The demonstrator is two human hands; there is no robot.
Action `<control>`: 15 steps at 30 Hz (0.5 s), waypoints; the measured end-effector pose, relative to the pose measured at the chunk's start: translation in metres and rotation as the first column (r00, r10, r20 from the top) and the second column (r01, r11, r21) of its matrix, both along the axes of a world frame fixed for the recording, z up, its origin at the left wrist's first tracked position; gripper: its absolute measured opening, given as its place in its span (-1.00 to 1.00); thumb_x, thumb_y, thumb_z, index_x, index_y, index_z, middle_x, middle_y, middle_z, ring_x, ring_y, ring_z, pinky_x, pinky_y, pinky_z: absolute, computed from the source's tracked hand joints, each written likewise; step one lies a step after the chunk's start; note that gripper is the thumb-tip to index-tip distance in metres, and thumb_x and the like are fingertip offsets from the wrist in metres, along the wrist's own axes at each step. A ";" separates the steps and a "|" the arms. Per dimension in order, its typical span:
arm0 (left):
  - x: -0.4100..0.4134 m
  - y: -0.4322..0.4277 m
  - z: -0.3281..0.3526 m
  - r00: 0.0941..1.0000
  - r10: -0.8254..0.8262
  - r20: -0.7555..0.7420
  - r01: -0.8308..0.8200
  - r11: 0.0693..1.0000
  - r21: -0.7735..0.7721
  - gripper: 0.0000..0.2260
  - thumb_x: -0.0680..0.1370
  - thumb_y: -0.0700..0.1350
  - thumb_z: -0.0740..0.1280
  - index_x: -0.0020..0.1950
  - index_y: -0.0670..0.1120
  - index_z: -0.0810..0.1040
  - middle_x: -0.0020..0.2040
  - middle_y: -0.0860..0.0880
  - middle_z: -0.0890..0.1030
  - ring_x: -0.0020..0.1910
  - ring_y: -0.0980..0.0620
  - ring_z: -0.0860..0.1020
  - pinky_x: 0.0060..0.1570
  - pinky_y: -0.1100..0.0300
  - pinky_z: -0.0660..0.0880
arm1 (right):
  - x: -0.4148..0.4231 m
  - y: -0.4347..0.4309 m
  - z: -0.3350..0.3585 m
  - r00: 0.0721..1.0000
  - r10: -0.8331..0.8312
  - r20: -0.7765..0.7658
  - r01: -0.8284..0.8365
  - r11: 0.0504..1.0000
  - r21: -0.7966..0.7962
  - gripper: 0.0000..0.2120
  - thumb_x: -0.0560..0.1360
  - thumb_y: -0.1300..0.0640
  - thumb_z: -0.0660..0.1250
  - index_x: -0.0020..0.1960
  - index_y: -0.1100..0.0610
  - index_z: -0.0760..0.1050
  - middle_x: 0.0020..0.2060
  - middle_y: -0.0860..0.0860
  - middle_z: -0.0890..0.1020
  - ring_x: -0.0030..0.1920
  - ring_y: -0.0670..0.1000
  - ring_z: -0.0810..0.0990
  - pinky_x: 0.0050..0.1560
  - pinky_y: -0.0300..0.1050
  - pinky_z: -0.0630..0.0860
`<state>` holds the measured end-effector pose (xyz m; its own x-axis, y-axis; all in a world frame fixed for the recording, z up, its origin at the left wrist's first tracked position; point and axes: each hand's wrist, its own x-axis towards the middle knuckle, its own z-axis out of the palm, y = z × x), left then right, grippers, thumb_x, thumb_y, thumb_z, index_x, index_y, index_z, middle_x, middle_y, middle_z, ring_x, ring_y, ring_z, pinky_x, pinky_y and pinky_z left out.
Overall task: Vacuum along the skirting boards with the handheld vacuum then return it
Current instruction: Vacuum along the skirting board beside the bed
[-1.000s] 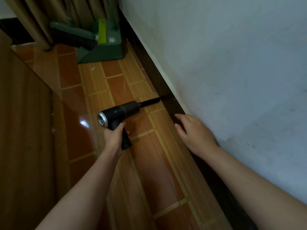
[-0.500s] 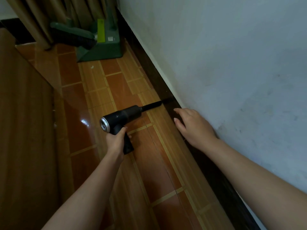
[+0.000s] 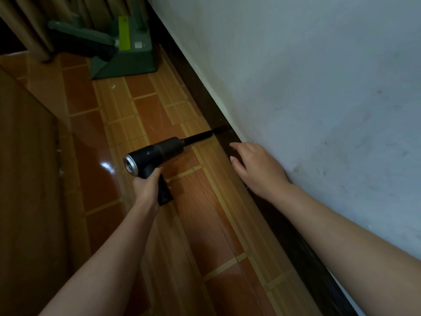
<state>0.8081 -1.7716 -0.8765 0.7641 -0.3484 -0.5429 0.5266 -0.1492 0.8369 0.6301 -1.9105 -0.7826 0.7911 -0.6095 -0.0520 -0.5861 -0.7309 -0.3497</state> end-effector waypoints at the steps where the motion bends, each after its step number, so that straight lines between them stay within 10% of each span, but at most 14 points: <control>1: 0.002 -0.001 -0.001 1.000 -0.004 0.001 0.004 1.000 0.001 -0.66 0.52 -0.21 0.32 0.27 -0.25 0.42 -0.26 -0.06 0.53 -0.34 0.04 0.51 -0.32 0.16 0.46 | 0.000 0.000 -0.001 1.000 -0.001 0.001 0.001 1.000 0.001 -0.61 0.62 0.07 0.08 0.42 0.17 0.28 0.31 0.08 0.46 0.30 0.05 0.39 0.25 -0.09 0.36; 15: 0.019 -0.013 -0.008 1.000 0.012 0.022 -0.013 1.000 0.019 -0.63 0.50 -0.17 0.35 0.28 -0.24 0.44 -0.19 -0.07 0.55 -0.28 0.03 0.55 -0.27 0.16 0.49 | 0.005 -0.004 -0.005 1.000 -0.001 -0.001 0.001 1.000 0.004 -0.61 0.63 0.07 0.08 0.42 0.17 0.28 0.31 0.08 0.46 0.30 0.04 0.39 0.25 -0.09 0.36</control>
